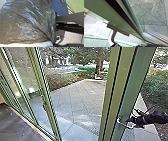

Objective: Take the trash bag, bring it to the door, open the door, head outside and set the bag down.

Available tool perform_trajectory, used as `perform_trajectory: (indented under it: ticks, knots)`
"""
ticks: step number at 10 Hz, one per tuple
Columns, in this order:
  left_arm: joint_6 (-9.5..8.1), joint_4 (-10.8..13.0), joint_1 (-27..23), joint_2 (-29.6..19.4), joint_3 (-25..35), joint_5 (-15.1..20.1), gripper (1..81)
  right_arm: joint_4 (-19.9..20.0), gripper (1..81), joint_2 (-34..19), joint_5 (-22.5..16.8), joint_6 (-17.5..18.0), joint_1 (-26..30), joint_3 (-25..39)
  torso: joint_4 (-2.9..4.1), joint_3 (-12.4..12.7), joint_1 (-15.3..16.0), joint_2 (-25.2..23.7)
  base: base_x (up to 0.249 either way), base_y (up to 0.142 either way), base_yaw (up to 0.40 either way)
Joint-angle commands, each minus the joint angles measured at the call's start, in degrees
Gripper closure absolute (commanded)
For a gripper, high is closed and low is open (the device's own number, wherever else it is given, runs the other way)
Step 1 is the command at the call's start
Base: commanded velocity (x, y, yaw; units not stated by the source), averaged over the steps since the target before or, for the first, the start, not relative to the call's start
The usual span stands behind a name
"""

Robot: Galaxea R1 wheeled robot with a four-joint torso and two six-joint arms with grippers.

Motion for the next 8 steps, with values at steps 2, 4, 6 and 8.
perform_trajectory:
  ticks: [2, 4, 6, 8]
  knots:
    - [0.53, 0.24, -1.3, 0.25, 0.3, 4.2, 81.1, -10.82, 1.0, -3.24, -5.13, -2.09, 10.91, -0.5, 0.02, 0.0, 0.0, 0.0, 0.0, 0.0, 0.0]
    - [0.53, 0.24, -1.3, 0.34, 0.3, 4.2, 81.1, -16.5, 1.0, -4.21, -12.21, -2.09, 13.19, 2.39, 0.02, 0.0, 0.0, 0.02, 0.0, 0.0, 0.0]
    - [0.53, 0.24, -1.3, 0.34, 0.48, 4.29, 81.1, -23.02, 1.0, -3.77, -17.87, -1.82, 14.25, 4.6, 0.04, 0.0, 0.02, 0.02, 0.0, 0.0, 0.0]
    - [0.53, 0.07, -1.21, 0.08, 0.48, 4.29, 81.1, -26.37, 1.0, -2.19, -18.49, -2.0, 13.9, 3.29, 0.04, 0.0, 0.05, 0.02, 0.0, 0.0, 0.0]
